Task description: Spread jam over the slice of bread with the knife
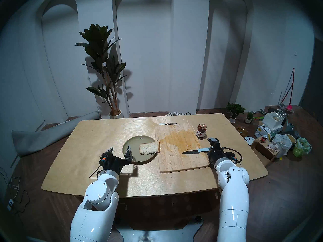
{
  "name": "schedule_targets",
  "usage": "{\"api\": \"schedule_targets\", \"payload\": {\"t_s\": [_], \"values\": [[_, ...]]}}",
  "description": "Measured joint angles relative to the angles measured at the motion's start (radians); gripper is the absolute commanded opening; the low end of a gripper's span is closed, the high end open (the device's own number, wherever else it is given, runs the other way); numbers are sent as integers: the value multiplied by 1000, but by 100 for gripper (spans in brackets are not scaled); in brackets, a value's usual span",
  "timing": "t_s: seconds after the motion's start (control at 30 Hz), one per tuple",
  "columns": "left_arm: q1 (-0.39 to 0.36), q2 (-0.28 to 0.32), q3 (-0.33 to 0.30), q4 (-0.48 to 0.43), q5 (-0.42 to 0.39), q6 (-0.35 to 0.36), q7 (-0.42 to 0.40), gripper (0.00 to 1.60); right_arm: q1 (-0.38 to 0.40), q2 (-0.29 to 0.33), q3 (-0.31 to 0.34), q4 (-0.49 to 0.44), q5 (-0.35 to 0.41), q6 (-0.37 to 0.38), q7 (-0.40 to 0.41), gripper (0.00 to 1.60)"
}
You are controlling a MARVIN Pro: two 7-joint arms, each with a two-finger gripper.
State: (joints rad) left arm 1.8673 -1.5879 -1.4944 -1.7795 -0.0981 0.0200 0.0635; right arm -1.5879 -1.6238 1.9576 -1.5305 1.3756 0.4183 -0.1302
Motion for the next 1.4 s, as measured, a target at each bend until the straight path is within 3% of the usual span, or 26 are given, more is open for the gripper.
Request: {"api": "schedule_targets", "payload": {"t_s": [0.13,0.2,0.3,0.33,0.37,0.4,0.43,0.47,0.5,0.9,1.4], "values": [[0,2,-1,-1,0,1,-2,160,6,0,-4,10,-5,-10,8,160],[0,4,-2,-1,0,2,-3,160,10,0,-7,16,-8,-16,13,149],[-1,7,-3,-1,0,3,-5,160,14,0,-10,24,-12,-25,14,104],[-1,8,-3,-1,0,3,-5,160,16,-1,-11,27,-15,-28,14,98],[-1,8,-4,-1,0,4,-6,160,17,-1,-12,29,-17,-31,14,75],[-1,9,-4,-1,0,4,-6,160,19,0,-13,30,-20,-33,14,67],[-1,10,-5,-1,0,4,-7,160,21,0,-14,32,-24,-35,14,46],[-1,10,-5,-1,0,4,-7,160,22,0,-15,33,-26,-37,13,35],[-1,11,-6,-1,0,5,-7,160,24,0,-16,34,-28,-39,13,0],[-3,13,-14,1,-1,9,-6,160,23,9,-25,37,-42,-34,26,0],[-6,3,-20,6,-12,4,-4,160,-37,48,-49,-81,-74,-1,201,0]]}}
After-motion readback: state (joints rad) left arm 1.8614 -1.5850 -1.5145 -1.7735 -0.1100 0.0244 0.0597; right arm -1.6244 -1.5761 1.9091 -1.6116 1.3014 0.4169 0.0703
